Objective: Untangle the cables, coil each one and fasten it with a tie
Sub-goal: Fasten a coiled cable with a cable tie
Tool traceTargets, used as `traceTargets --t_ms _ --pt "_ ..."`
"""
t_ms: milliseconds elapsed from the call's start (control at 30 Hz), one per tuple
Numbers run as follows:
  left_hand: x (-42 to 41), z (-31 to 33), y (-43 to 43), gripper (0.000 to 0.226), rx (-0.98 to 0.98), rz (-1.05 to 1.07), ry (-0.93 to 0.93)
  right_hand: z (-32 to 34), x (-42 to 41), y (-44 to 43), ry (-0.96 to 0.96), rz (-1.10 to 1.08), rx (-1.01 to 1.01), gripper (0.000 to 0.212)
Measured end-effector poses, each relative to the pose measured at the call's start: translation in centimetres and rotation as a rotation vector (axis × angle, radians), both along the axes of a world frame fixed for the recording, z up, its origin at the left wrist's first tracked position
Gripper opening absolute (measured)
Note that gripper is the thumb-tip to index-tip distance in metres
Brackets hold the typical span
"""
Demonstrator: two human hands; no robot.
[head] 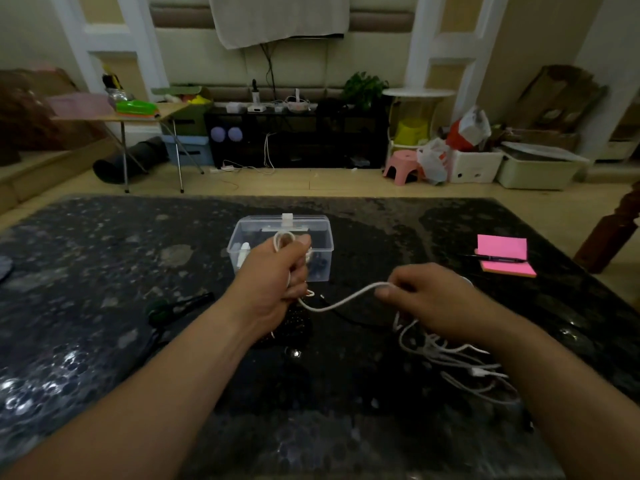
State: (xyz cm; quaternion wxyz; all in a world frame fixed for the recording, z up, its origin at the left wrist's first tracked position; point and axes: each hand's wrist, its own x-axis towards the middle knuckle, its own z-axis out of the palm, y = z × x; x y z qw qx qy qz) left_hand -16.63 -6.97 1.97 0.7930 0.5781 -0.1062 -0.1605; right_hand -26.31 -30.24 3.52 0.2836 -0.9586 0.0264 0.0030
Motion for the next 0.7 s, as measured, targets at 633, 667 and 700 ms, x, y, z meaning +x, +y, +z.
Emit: traceTargets --t_ms 633,667,700 --pt "-5.0 -1.9 -2.9 0.025 0.349 -0.349 -0.202 -0.3 1.1 3.5 -0.183 -0.143 0.556 0.024" --pt "-4.9 -1.9 -3.0 0.028 0.323 -0.309 -0.175 -0.4 1.1 3.2 -0.162 -0.148 0.58 0.025" --pt "-4.7 -1.9 -3.1 0.03 0.287 -0.273 -0.145 -0.5 1.1 2.9 -0.135 -0.153 0.599 0.027"
